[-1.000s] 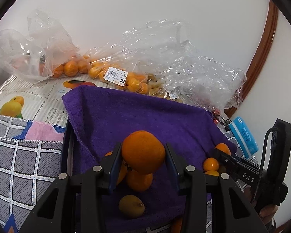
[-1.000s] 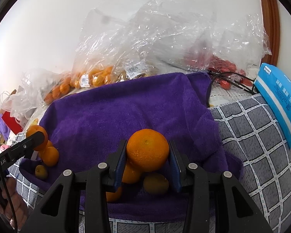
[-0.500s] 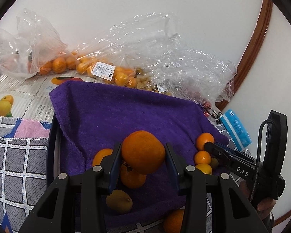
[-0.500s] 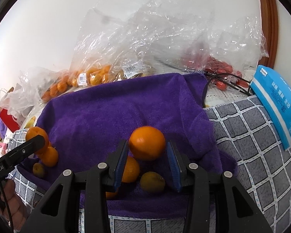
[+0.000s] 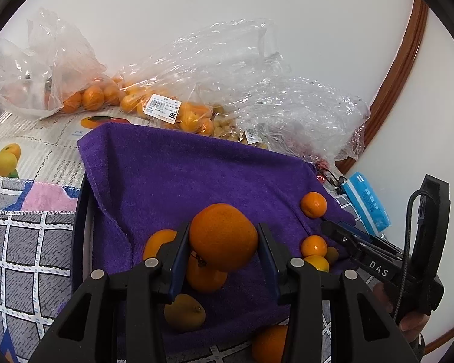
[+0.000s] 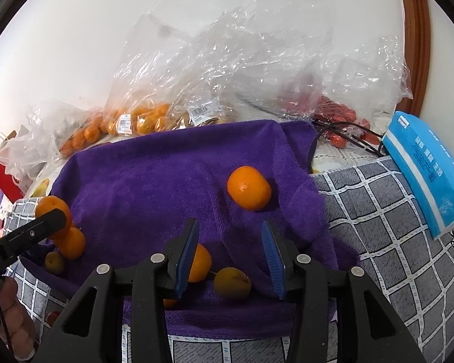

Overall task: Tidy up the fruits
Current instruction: 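Lower both oranges onto the purple towel and open both tools, then withdraw both open tools from the towel toward the fruit on the bed cover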

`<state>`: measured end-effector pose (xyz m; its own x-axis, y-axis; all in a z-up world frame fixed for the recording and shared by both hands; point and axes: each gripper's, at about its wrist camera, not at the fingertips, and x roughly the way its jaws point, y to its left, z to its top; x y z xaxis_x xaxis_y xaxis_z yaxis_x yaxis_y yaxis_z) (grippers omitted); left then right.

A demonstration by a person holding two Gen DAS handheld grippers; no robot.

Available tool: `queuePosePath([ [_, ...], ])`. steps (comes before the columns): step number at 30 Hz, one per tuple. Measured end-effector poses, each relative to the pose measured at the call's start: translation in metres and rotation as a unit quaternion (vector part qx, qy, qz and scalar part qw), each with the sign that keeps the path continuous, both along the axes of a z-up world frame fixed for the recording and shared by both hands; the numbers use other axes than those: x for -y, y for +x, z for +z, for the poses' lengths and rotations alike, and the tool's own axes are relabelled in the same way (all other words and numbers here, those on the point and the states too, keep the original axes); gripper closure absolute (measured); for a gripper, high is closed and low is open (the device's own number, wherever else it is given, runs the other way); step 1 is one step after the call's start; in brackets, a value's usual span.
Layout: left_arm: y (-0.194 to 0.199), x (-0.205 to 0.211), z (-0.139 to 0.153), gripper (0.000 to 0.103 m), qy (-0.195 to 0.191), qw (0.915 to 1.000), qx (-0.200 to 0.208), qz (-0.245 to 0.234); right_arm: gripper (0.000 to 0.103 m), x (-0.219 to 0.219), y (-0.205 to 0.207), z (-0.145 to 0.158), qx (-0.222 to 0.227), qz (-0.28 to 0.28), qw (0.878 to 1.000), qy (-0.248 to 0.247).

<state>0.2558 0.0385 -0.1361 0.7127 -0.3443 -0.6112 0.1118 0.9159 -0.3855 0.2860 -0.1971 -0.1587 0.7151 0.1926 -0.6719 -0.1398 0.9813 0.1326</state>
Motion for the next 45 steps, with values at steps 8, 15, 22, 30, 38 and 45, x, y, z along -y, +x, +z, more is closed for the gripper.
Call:
queuePosePath([
  [8, 0.001, 0.003, -0.001, 0.062, 0.011, 0.9999, 0.000, 0.005, 0.055, 0.005, -0.002, 0.002, 0.003, -0.011, 1.000, 0.010],
  [15, 0.003, 0.002, -0.002, 0.060, 0.012, 0.9999, -0.004, 0.008, 0.055, 0.002, -0.001, 0.000, 0.001, -0.010, 1.000, 0.004],
  [22, -0.002, -0.001, 0.003, 0.053, 0.008, 0.9998, 0.007, 0.016, 0.055, 0.002, -0.002, 0.003, 0.008, -0.010, 1.000, 0.002],
  [30, -0.011, -0.003, 0.018, 0.053, 0.019, 0.9988, 0.033, 0.030, 0.050, 0.000, -0.011, 0.016, 0.036, -0.009, 0.999, 0.001],
  [38, -0.023, -0.010, 0.049, 0.050, 0.026, 0.9976, 0.044, 0.048, 0.050, 0.000, -0.045, 0.043, 0.033, -0.003, 0.999, 0.036],
  [45, -0.056, -0.027, 0.049, 0.050, 0.053, 0.9966, 0.025, 0.059, 0.048, -0.010, -0.087, 0.040, 0.027, 0.005, 1.000, 0.009],
])
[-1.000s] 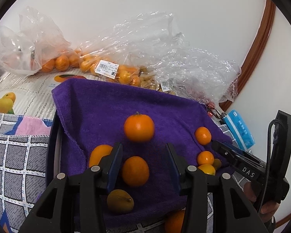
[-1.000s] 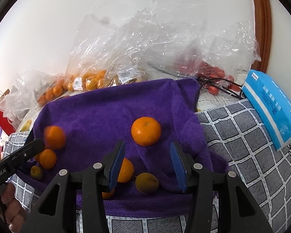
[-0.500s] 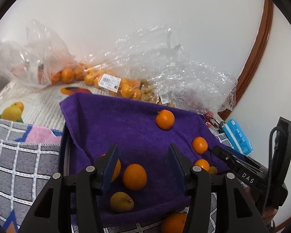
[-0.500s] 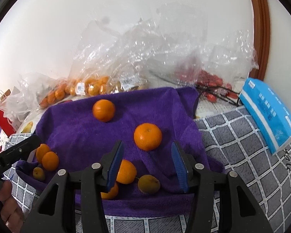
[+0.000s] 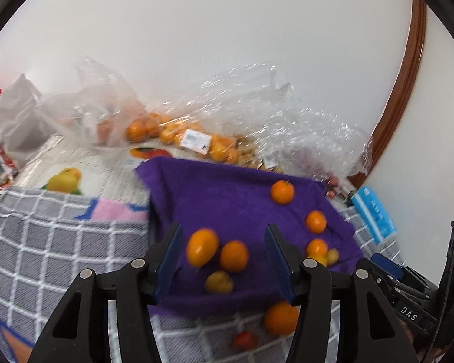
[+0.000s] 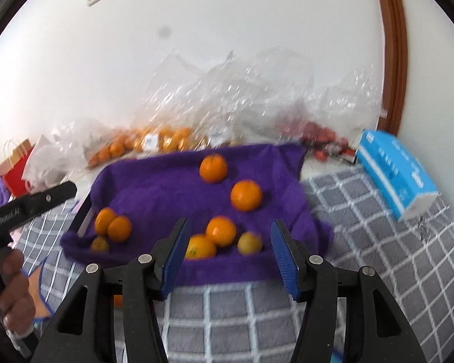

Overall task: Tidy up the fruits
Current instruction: 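Withdraw both open tools from the towel toward the fruit on the bed cover, then grasp the small red fruit with the left tool while the right tool grasps an orange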

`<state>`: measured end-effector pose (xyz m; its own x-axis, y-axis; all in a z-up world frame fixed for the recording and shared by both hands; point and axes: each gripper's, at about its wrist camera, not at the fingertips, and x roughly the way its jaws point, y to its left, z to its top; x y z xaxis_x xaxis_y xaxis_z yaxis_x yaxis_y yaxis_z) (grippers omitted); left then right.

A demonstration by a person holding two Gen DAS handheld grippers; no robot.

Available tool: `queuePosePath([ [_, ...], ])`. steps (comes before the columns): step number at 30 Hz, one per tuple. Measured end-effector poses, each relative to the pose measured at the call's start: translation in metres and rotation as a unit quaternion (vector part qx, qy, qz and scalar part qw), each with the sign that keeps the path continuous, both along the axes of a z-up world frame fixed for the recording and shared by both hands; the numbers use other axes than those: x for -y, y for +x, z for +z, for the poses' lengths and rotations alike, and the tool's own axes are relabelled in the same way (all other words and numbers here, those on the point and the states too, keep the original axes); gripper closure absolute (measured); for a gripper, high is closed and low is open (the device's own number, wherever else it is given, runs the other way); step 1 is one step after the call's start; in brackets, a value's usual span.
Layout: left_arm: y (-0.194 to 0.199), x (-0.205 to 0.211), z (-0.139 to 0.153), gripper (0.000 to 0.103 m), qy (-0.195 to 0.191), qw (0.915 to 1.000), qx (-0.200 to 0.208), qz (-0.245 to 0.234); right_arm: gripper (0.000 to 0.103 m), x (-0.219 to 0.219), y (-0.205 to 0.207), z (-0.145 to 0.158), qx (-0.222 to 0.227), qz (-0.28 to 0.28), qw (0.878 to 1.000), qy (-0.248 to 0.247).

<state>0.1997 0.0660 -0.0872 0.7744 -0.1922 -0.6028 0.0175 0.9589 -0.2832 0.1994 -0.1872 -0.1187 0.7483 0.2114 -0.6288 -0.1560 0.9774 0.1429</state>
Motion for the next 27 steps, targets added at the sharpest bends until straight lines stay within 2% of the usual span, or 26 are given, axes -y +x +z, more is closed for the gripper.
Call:
queuePosePath([
  [4, -0.031, -0.016, -0.012, 0.050, 0.023, 0.9996, -0.003, 0.017, 0.048, -0.016, -0.013, -0.018, -0.036, 0.041, 0.998, 0.017],
  [10, -0.060, -0.043, -0.041, 0.050, 0.028, 0.9977, -0.049, 0.038, 0.048, -0.053, -0.027, -0.035, -0.052, 0.098, 0.994, 0.012],
  [16, -0.073, -0.048, -0.061, 0.050, 0.027, 0.9977, -0.060, 0.020, 0.048, -0.078, -0.025, -0.044, -0.065, 0.117, 0.991, 0.006],
  [23, -0.077, -0.055, -0.068, 0.049, -0.012, 0.9973, -0.071, 0.014, 0.050, -0.094, -0.014, -0.053, -0.078, 0.116, 0.990, -0.014],
  [25, -0.078, -0.052, -0.070, 0.049, -0.009, 0.9970, -0.076, 0.012, 0.050, -0.097, -0.012, -0.055, -0.079, 0.116, 0.990, -0.019],
  [27, -0.079, -0.048, -0.070, 0.049, 0.005, 0.9970, -0.076, 0.012, 0.054, -0.100, -0.009, -0.058, -0.080, 0.117, 0.990, -0.022],
])
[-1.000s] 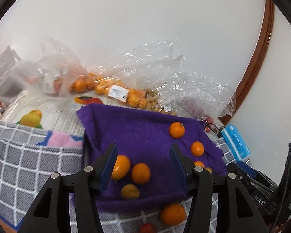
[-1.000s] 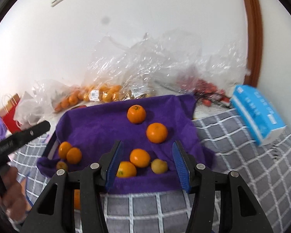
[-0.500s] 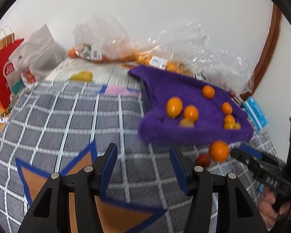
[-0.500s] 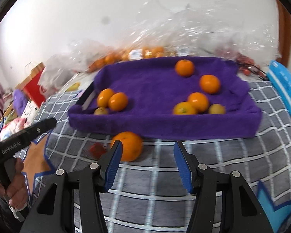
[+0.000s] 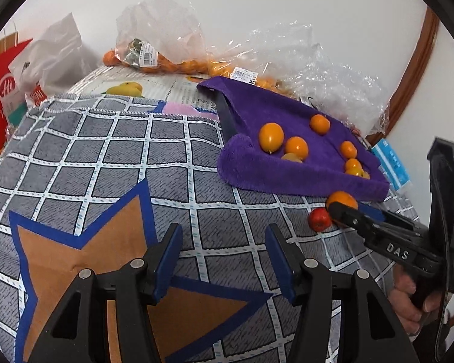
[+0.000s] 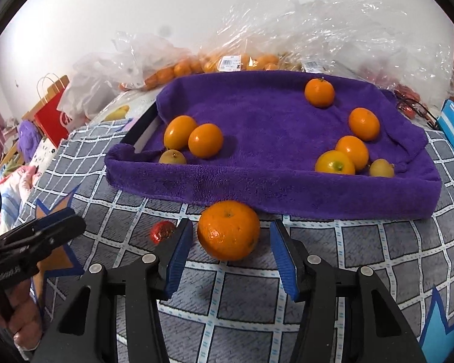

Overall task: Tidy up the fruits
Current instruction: 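Grasp the small red fruit with the left tool while the right tool grasps an orange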

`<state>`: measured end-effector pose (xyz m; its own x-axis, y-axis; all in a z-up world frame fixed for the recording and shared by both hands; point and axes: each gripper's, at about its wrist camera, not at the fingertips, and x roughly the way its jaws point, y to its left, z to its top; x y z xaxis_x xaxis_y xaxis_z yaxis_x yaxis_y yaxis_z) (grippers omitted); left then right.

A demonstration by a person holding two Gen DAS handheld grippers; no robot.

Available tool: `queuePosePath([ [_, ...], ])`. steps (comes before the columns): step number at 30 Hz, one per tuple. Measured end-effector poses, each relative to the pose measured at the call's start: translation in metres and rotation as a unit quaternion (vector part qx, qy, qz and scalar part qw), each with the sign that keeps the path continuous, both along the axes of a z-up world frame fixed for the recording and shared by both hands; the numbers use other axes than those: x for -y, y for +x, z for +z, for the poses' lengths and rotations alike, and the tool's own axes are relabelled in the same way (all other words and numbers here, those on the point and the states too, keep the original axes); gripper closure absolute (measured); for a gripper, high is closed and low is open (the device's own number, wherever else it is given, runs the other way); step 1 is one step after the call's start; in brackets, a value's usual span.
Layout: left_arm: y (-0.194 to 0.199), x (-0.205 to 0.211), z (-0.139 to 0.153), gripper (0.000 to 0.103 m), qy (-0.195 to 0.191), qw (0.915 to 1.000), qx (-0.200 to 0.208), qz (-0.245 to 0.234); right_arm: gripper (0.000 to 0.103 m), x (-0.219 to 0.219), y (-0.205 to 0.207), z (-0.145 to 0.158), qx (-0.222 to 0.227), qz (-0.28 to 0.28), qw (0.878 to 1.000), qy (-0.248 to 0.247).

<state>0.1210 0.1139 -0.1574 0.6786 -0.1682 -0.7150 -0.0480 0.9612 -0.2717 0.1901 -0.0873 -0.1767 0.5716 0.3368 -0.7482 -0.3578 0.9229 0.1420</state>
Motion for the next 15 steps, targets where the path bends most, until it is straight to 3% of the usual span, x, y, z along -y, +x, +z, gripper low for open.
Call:
queuePosePath([
  [1, 0.001, 0.002, 0.000, 0.047, 0.004, 1.0000, -0.002, -0.002, 0.060, -0.001, 0.001, -0.002, -0.003, 0.000, 1.000, -0.002],
  [6, 0.003, 0.003, -0.002, 0.046, 0.005, 0.9999, -0.009, -0.008, 0.061, 0.005, -0.006, 0.002, 0.012, -0.005, 1.000, -0.014],
  [15, 0.004, 0.001, -0.002, 0.039, -0.009, 0.9998, -0.009, -0.015, 0.061, 0.077, -0.029, 0.010, 0.045, -0.061, 0.996, -0.037],
])
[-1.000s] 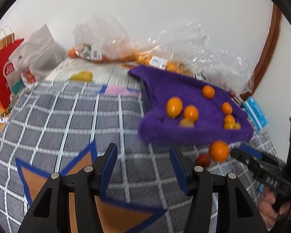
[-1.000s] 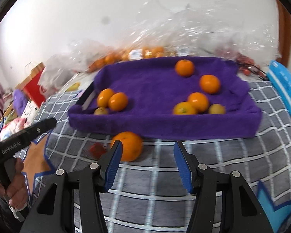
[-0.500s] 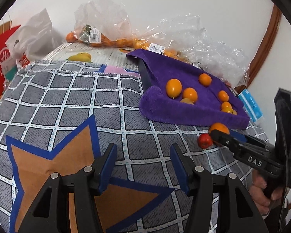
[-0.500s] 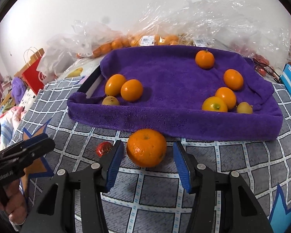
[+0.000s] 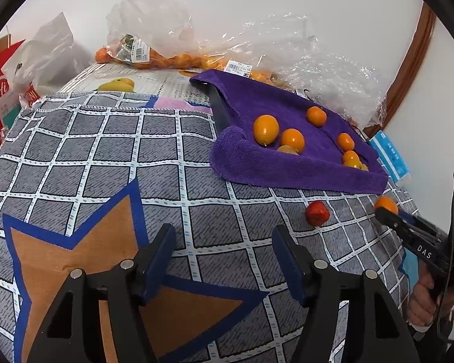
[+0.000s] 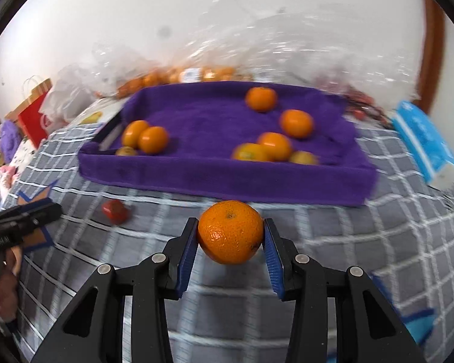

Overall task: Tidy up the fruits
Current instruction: 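Grasp the small red fruit with the left tool while the right tool grasps an orange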

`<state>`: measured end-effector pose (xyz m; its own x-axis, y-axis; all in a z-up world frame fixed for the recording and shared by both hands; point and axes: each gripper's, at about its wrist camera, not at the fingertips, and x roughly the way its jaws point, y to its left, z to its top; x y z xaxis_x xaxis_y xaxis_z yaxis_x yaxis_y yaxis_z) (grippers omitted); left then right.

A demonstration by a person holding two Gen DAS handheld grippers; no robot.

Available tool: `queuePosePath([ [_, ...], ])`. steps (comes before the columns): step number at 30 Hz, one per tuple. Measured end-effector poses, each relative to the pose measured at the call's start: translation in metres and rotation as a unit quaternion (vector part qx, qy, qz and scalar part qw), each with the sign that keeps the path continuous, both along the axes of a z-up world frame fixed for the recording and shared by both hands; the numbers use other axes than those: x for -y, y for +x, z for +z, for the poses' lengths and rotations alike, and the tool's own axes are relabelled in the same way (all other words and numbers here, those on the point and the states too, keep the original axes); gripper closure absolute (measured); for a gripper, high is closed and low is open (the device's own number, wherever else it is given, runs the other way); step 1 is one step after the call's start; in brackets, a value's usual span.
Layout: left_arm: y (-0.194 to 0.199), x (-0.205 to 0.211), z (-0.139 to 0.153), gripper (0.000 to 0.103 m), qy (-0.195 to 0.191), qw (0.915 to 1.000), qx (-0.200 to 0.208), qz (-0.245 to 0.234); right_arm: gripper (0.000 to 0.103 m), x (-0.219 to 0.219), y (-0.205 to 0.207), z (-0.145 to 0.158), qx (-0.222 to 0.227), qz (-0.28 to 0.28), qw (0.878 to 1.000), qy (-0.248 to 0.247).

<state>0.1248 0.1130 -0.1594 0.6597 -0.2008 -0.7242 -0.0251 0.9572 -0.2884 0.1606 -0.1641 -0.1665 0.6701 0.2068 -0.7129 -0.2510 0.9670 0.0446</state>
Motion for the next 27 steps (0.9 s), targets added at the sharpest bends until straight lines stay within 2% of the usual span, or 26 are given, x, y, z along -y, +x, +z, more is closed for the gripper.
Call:
queuePosePath([
  [4, 0.000, 0.000, 0.000, 0.039, -0.001, 1.0000, 0.000, 0.005, 0.061, 0.029, -0.001, -0.007, -0.008, -0.027, 1.000, 0.007],
  [7, -0.002, 0.011, 0.002, 0.040, 0.035, 0.9994, -0.007, 0.001, 0.061, 0.037, -0.001, -0.012, -0.011, -0.026, 1.000, 0.012],
  [12, -0.014, 0.036, 0.008, 0.041, 0.037, 0.9982, 0.007, -0.046, 0.061, 0.040, -0.001, -0.011, -0.006, -0.014, 0.999, 0.033],
  [16, -0.007, 0.070, 0.019, 0.041, 0.078, 0.9943, 0.018, -0.070, 0.061, 0.045, -0.001, -0.010, -0.006, -0.014, 0.998, 0.055],
  [20, 0.006, 0.093, 0.023, 0.041, 0.074, 0.9920, 0.024, -0.100, 0.061, 0.046, -0.001, -0.009, -0.004, -0.019, 0.998, 0.060],
  [23, 0.017, 0.106, 0.017, 0.049, 0.094, 0.9897, 0.016, -0.106, 0.061, 0.046, -0.001, -0.010, -0.007, -0.018, 0.998, 0.057],
  [27, 0.030, 0.114, 0.009, 0.059, 0.100, 0.9895, 0.000, -0.104, 0.061, 0.044, -0.001, -0.010, -0.007, -0.020, 0.999, 0.050],
])
